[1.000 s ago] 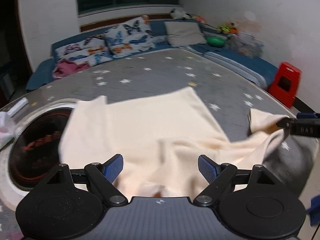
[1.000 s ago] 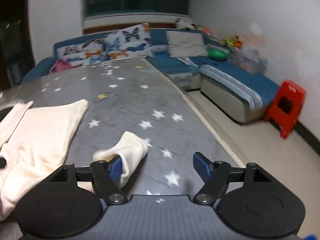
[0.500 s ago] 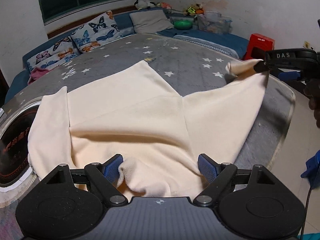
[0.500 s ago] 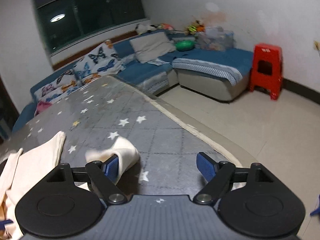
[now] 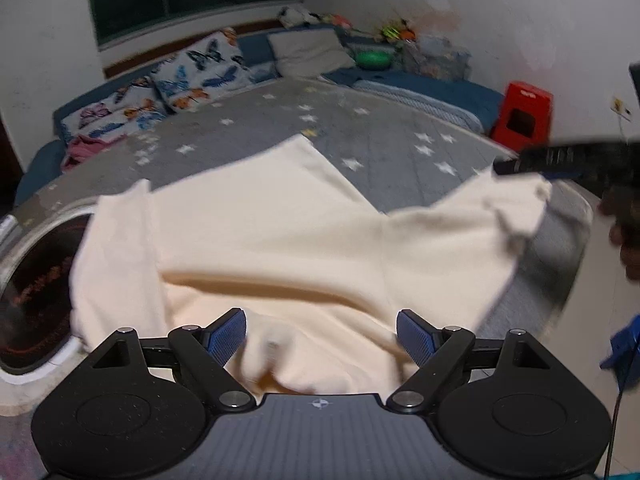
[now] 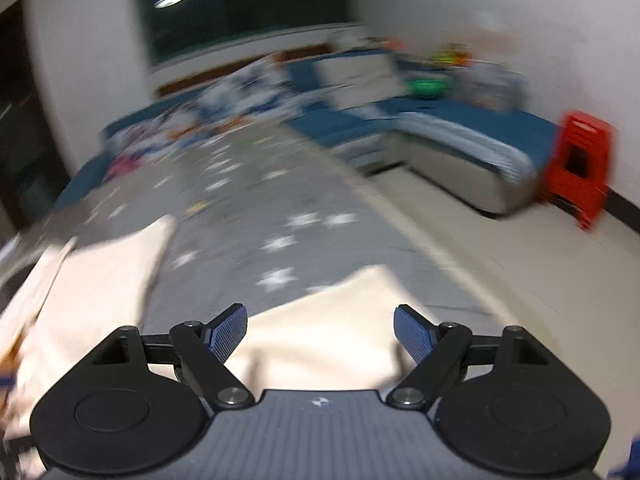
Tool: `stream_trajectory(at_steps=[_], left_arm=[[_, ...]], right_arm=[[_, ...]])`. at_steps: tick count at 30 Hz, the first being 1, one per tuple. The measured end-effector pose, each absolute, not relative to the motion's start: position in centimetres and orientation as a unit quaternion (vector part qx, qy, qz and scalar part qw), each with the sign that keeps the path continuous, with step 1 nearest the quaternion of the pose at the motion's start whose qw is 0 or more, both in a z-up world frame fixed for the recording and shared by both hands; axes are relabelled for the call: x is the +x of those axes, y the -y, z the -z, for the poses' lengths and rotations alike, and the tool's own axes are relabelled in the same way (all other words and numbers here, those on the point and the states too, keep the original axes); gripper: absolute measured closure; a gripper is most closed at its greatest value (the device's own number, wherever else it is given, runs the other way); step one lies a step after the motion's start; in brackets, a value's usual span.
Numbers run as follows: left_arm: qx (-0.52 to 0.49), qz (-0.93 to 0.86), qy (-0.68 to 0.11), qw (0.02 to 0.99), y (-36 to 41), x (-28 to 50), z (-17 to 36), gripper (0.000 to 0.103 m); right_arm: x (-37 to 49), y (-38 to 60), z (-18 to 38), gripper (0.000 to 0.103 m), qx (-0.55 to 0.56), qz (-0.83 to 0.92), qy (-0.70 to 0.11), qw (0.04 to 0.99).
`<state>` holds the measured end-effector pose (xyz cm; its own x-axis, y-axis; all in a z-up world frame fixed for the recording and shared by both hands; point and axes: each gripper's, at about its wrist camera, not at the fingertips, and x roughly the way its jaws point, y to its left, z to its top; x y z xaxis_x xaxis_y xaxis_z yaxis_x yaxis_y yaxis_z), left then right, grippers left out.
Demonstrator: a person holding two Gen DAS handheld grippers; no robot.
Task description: Fold clothes
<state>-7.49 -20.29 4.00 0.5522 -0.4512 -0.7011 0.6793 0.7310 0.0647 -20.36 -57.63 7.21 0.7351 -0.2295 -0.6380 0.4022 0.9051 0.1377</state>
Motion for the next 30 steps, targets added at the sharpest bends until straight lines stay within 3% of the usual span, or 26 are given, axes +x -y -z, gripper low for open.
stream_trajectory(at_steps=[8,12,16,27,30], left_arm=[[0.135,0.219,-0.339,0.905,17.3,-1.2,-5.3,0.020],[0.111,0.182,-0.346,0.914,16.2,2.7,-5.5,0.026],[0.096,0.166,-0.358,0.914,16.2,6.4,-5.3,0.039],[0.099,0.156,-0.370,0.910,19.7,13.1,-3.1,0.039],[0.097,0.157,-0.375,0.908,19.9,14.2,-2.2,0.043]], right_arm=[[-13.6,50.2,-8.2,0.022,0.061,0.030,-0.345,0.936],[-11.0,48.0,-8.4,0.023,0.044,-0.006,-0.346,0.937],[-8.9,46.7,-8.0,0.025,0.040,-0.031,-0.355,0.934],[-6.0,45.0,-6.3,0.026,0.021,-0.065,-0.378,0.923],[-5.9,44.8,-6.2,0.026,0.017,-0.066,-0.377,0.924]])
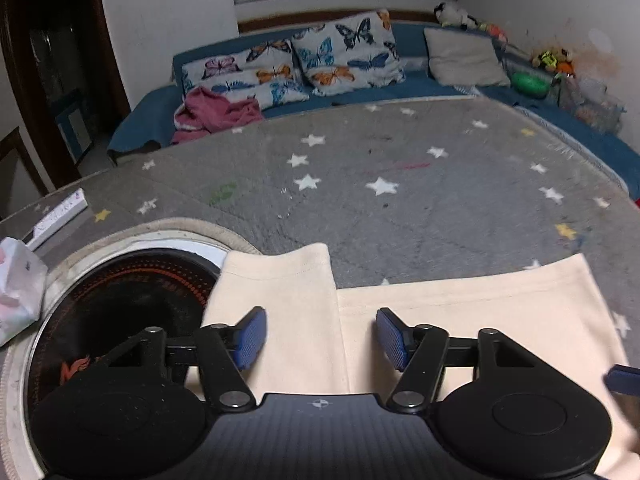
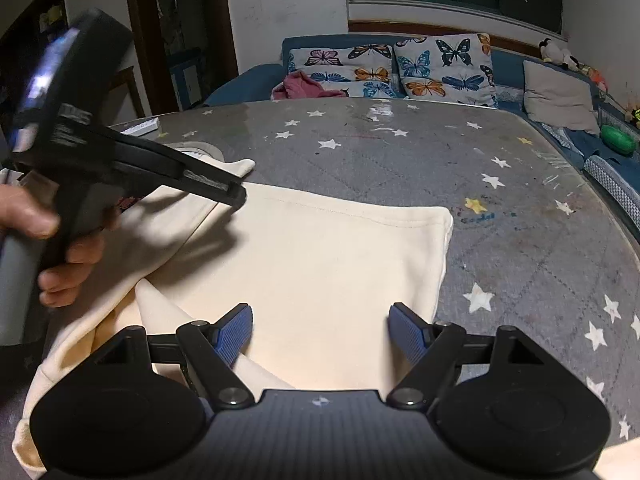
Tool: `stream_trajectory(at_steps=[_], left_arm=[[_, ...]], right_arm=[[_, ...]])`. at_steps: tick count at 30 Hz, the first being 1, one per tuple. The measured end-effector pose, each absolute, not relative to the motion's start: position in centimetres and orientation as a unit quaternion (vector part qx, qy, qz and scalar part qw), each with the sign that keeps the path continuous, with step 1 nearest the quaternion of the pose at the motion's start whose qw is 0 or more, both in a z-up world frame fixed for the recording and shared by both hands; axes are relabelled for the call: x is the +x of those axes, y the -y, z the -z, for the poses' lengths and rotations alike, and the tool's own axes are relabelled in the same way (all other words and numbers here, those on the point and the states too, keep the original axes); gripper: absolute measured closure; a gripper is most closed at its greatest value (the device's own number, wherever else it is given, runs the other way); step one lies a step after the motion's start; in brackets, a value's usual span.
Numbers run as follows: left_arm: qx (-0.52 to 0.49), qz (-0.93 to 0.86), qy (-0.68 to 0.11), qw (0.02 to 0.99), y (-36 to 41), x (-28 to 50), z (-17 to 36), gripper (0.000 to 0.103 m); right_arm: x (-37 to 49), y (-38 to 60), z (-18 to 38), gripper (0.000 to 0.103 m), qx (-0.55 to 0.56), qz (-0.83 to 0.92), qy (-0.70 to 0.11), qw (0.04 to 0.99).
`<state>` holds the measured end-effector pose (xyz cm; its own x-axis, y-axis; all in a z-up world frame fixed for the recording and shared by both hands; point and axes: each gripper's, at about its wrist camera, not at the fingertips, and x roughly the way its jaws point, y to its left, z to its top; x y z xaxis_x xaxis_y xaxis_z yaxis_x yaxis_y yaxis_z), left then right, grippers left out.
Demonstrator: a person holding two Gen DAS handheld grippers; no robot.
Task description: Fold clothes
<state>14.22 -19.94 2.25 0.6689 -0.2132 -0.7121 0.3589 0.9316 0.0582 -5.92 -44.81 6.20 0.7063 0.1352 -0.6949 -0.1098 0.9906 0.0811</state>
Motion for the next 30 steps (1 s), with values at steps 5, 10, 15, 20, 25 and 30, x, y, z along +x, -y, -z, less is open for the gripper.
stream_trajectory(at_steps=[5,10,15,20,25,30], left_arm=[[0.097,0.157,-0.369,0.911,19.5,14.6,-2.1,0.082],[0.074,0.147,-0.365,0.916,17.6,14.2,-2.7,0.099],[0.037,0.124,-0.347,0.929,13.9,12.6,-4.5,0.100],[-0.007,0.086,-0.318,0.944,8.4,9.8,-7.2,0.100],[-0.041,0.045,-0.293,0.954,2.6,6.0,-9.0,0.100],[-0.056,0.013,-0.270,0.961,-2.3,0.8,-10.0,0.100]], right_arm=[[-5.8,44.7,-6.1,0.026,0.010,-0.067,-0.379,0.923],[-5.8,44.5,-6.2,0.025,0.004,-0.064,-0.381,0.922],[-5.9,44.3,-6.2,0.026,-0.003,-0.060,-0.384,0.921],[-5.9,44.0,-6.2,0.026,-0.010,-0.053,-0.385,0.921],[-5.8,43.8,-6.3,0.026,-0.015,-0.050,-0.385,0.921],[-6.3,43.4,-7.2,0.026,-0.024,-0.054,-0.378,0.924]])
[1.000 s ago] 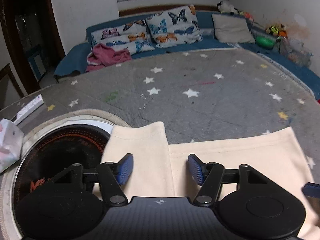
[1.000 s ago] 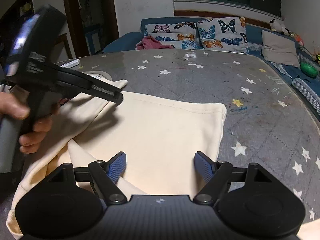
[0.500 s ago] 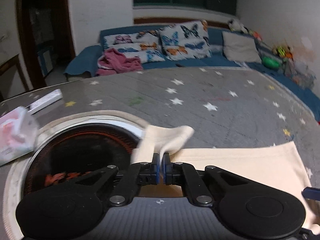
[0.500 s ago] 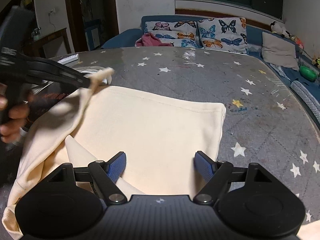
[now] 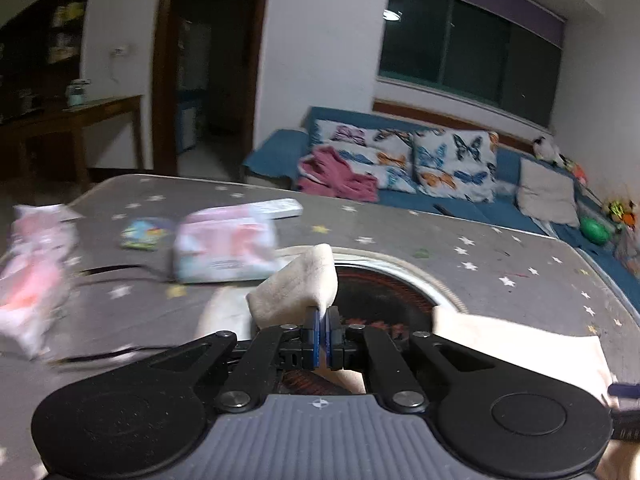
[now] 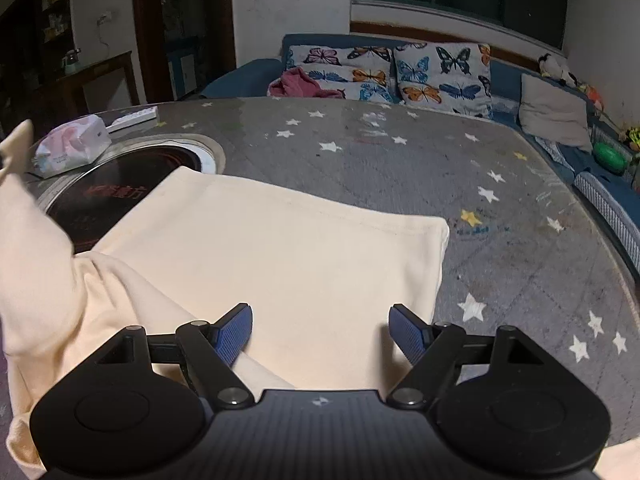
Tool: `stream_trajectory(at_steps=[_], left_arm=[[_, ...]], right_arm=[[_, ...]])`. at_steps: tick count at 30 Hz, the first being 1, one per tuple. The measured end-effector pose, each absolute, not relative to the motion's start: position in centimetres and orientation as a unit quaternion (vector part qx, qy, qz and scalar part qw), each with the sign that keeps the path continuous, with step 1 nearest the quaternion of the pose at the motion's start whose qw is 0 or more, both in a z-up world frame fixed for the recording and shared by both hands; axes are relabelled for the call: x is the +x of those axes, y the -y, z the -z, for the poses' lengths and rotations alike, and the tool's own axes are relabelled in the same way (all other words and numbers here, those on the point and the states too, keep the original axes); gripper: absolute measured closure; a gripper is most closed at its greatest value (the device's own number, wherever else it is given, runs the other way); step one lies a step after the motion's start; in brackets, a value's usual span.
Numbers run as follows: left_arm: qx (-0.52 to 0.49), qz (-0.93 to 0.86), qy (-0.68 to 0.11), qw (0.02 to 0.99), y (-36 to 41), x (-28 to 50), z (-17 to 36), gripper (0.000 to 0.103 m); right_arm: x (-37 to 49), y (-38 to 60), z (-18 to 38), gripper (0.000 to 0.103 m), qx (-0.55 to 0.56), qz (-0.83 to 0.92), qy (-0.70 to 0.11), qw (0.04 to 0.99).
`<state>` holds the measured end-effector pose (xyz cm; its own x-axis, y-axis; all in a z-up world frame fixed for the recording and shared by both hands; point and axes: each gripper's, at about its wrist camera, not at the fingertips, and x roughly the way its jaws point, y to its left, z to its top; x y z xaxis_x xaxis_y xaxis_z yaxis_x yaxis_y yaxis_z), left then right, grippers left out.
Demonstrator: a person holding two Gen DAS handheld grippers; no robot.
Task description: Fold clothes
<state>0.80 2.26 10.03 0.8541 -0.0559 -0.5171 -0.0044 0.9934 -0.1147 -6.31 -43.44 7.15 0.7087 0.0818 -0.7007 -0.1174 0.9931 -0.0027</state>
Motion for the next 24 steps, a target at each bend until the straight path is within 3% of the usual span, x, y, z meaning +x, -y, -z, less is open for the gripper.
stream_trajectory(at_steps=[8,18,22,24], left_arm=[[-0.047,-0.041,-0.298,0.952,-6.3,-3.0,-7.3,0.100],[-0.027,-0.101,-0.348,0.932,-8.8,-2.7,-3.3,0.094],[-0.006,-0.047,-0.332,0.942,-6.7,-4.9,-4.7,0.089],[0.004,-0.001,-0.324,0.946,-5.0,-6.2,-5.6,0.089]], right_arm=[[-8.3,41.7,-7.5,0.023,-0.071,-0.092,-0.378,0.918],[-9.6,43.1,-7.9,0.023,-0.043,-0.079,-0.380,0.921],[-11.7,42.3,-9.2,0.027,-0.050,-0.117,-0.371,0.920],[-12.8,41.5,-9.7,0.034,-0.062,-0.141,-0.368,0.917]])
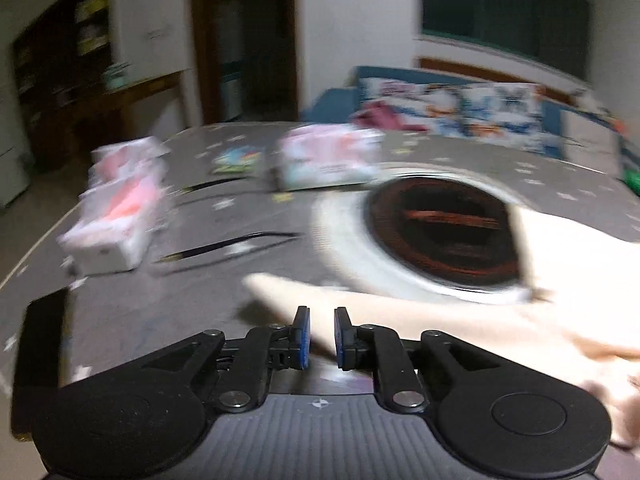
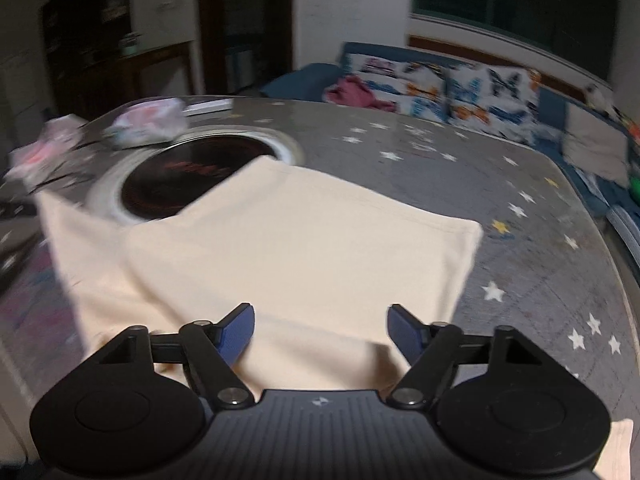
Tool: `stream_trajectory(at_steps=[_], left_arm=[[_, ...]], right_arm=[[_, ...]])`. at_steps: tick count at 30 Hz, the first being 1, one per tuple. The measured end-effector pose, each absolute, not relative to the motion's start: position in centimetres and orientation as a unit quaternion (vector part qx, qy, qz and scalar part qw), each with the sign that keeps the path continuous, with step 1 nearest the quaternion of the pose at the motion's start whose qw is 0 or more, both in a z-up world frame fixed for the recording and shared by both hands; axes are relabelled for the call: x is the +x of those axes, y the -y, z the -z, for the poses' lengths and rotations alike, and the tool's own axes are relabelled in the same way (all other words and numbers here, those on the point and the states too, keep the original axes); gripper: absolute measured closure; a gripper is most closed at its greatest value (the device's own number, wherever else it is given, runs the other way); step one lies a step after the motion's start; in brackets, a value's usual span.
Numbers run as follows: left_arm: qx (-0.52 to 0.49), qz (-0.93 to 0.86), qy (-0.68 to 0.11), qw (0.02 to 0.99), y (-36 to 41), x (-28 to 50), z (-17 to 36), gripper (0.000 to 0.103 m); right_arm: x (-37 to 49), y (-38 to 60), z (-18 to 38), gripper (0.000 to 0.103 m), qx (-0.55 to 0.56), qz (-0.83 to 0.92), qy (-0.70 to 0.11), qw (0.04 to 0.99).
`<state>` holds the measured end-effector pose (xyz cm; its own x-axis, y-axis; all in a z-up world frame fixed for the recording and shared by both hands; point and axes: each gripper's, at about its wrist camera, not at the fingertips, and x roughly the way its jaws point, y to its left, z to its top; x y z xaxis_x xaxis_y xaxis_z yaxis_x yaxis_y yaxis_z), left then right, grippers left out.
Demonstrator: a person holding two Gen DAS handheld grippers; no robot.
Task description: Fold clothes
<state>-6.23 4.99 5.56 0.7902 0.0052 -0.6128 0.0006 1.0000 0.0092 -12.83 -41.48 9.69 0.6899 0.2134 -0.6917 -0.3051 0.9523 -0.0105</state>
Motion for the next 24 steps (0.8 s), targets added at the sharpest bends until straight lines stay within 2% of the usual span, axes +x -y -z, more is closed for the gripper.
stream_trajectory(at_steps=[6,13,19,22,24], left_arm=[[0.040,0.174,-0.310,0.934,2.1,-9.5,-6.4,0.083],[0.106,0.295,-0.308,0.898,9.1,-10.8,-5.2,0.065],[0.126,0.300,-0.320,0.890,10.8,-10.1,-4.0,0.066],[0.132,0.306,-0.317,0.888,10.9,-10.6,-3.9,0.068],[0.136,0.312,-0.312,0.887,10.8,-10.9,-3.9,0.066]], right_arm=[[-15.5,39.5,-9.9,0.049,-0.069,-0.206,-0.377,0.900],[-16.5,38.1,-9.2,0.066,-0.062,-0.245,-0.394,0.884],[-16.4,37.8,-8.3,0.080,-0.061,-0.239,-0.403,0.881],[-16.5,37.8,-8.2,0.080,-0.059,-0.235,-0.403,0.883],[-16.7,37.6,-8.5,0.078,-0.061,-0.238,-0.399,0.883]])
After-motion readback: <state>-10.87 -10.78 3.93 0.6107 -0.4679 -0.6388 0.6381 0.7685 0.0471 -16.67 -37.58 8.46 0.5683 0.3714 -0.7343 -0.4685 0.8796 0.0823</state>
